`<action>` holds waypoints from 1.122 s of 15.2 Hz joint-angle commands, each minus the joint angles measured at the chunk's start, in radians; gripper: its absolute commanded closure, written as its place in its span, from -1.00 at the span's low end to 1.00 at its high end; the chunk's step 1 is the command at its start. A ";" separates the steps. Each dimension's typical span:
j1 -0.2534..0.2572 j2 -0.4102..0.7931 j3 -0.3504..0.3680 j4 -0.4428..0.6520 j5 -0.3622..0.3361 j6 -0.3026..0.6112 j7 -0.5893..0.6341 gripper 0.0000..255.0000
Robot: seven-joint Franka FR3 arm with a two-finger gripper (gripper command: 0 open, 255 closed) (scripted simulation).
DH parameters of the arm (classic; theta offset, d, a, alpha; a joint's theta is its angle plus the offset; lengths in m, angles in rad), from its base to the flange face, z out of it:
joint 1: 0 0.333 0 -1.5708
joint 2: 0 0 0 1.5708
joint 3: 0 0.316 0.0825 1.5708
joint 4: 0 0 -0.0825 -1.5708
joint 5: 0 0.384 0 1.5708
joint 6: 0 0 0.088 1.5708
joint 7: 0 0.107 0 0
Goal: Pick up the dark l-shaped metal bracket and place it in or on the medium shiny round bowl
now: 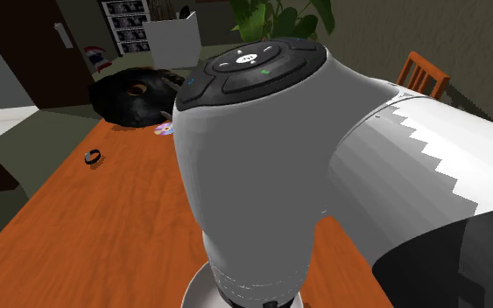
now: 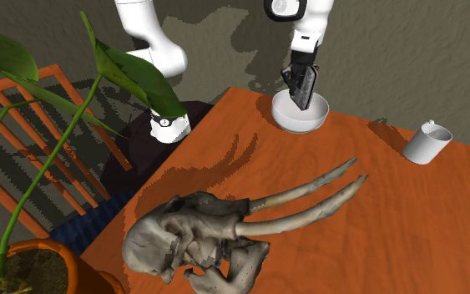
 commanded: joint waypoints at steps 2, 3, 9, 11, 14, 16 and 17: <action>0.000 0.003 0.002 -0.004 -0.002 0.006 0.002 1.00; 0.000 0.003 0.002 -0.004 -0.002 0.006 0.002 1.00; 0.000 0.003 0.002 -0.004 -0.002 0.006 0.002 -1.00; 0.000 0.003 0.002 -0.004 -0.002 0.006 0.002 -1.00; 0.001 -0.028 -0.014 0.044 0.018 -0.063 -0.014 -1.00; 0.001 -0.047 -0.026 0.092 0.030 -0.125 -0.024 -1.00; 0.002 -0.047 -0.027 0.092 0.029 -0.125 -0.024 -1.00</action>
